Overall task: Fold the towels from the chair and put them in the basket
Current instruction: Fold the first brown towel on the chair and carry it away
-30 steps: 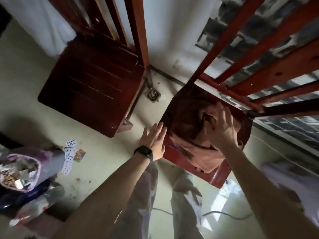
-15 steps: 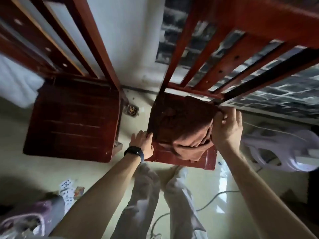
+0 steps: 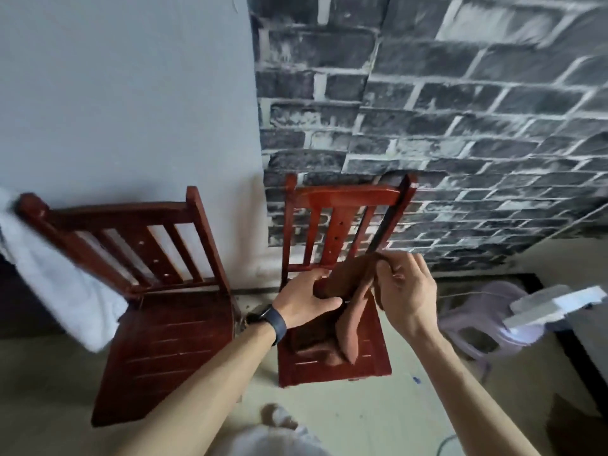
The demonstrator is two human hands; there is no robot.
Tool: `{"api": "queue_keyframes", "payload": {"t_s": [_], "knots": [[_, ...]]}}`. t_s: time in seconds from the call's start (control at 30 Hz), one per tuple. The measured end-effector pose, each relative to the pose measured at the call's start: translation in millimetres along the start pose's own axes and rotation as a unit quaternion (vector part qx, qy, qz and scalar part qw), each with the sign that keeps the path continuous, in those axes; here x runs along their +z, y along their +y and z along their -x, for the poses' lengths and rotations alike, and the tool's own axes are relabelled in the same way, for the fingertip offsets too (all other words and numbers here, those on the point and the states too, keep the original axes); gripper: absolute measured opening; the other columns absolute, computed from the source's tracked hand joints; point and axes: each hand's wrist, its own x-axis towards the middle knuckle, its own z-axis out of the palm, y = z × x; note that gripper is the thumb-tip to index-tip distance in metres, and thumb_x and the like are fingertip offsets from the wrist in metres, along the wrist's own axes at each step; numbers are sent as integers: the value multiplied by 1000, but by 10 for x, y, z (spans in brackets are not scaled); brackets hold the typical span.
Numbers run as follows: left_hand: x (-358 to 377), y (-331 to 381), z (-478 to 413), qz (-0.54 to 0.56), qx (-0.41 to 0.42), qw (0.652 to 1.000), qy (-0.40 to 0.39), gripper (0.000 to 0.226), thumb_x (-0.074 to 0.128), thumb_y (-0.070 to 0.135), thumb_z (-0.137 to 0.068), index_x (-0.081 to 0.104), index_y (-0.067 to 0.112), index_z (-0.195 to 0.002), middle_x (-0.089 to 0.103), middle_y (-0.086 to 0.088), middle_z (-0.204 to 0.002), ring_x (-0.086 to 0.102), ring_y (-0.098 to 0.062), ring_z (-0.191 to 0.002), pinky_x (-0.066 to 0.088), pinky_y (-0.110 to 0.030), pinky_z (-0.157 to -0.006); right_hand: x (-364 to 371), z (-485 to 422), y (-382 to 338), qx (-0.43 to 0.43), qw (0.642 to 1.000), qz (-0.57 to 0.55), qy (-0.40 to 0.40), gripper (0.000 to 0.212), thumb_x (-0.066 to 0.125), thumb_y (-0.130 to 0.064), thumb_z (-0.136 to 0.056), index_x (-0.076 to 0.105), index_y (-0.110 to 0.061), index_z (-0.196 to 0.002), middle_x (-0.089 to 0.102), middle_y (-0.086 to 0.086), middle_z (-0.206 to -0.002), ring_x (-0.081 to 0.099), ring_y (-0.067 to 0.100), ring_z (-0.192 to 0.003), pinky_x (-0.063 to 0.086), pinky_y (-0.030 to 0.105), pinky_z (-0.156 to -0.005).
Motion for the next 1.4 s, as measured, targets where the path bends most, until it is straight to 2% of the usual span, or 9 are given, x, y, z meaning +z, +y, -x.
{"api": "queue_keyframes", "payload": {"t_s": [0.33, 0.43, 0.57, 0.7, 0.83, 1.1, 1.23, 1.3, 1.4], "knots": [[146, -121, 1262, -7, 14, 1000, -4, 54, 66, 61, -80, 59, 34, -126, 58, 9, -131, 53, -11, -124, 44, -25, -98, -491, 511, -987, -35, 995, -53, 73, 6, 67, -22, -91, 71, -25, -94, 61, -10, -86, 58, -2, -80, 40, 7, -69], [5, -202, 1508, -4, -8, 1000, -8, 72, 66, 69, -73, 51, 33, -134, 54, 7, -137, 51, -11, -126, 42, -28, -103, -504, 619, -1267, -40, 994, -68, 74, 7, 67, -26, -90, 66, -32, -89, 61, -13, -85, 60, 2, -78, 40, 8, -67], [-193, -332, 1686, -7, -66, 996, -53, 100, 61, 86, -57, 49, 27, -137, 56, 9, -133, 59, -18, -119, 50, -34, -97, -409, 691, -1645, -49, 991, -87, 84, 1, 66, -30, -90, 66, -30, -89, 63, -14, -87, 63, 6, -77, 52, 25, -73], [-446, -564, 1793, 29, -57, 996, -64, 51, 64, 57, -84, 67, 20, -120, 70, 5, -115, 64, -13, -108, 50, -36, -98, -176, 748, -1917, -40, 989, -108, 98, 2, 63, -38, -89, 62, -37, -87, 66, -10, -85, 69, 12, -74, 57, 35, -73], [-879, -868, 1997, 99, -63, 992, -43, 23, 62, 30, -90, 70, 11, -100, 70, 10, -86, 64, -6, -85, 49, -14, -78, 141, 834, -1920, 10, 993, -31, 116, 7, 63, -32, -91, 68, -27, -93, 59, -11, -87, 61, 12, -79, 45, 24, -75], [-1692, -1518, 2276, 204, -120, 969, -65, 24, 67, 22, -90, 69, 7, -109, 71, -11, -114, 64, -25, -112, 46, -34, -101, 1042, 1082, -1622, 98, 995, 25, 11, 20, 61, -28, -92, 69, -28, -111, 61, -3, -111, 63, 18, -99, 53, 37, -92], [-1950, -1422, 2270, 234, -70, 968, -58, 15, 74, 37, -80, 70, 25, -88, 71, -9, -106, 64, -26, -109, 45, -38, -101, 1295, 1401, -1537, 163, 971, -110, -134, 66, 71, -30, -86, 43, -32, -146, 35, -11, -152, 44, 10, -129, 38, 31, -108], [-2039, -1326, 2225, 243, -42, 967, -58, 20, 74, 43, -74, 68, 30, -87, 70, -12, -110, 63, -29, -112, 45, -42, -104, 1502, 1724, -1436, 246, 948, -117, -163, 67, 71, -42, -84, 47, -22, -143, 49, -10, -136, 50, 11, -122, 43, 33, -103], [-2118, -1212, 2188, 253, -31, 964, -71, 32, 77, 46, -70, 66, 32, -97, 68, -13, -117, 62, -32, -115, 45, -50, -105, 1866, 2280, -1290, 419, 870, -182, -184, 61, 63, -66, -75, 64, -14, -108, 68, 3, -99, 63, 17, -83, 51, 39, -72]]}}
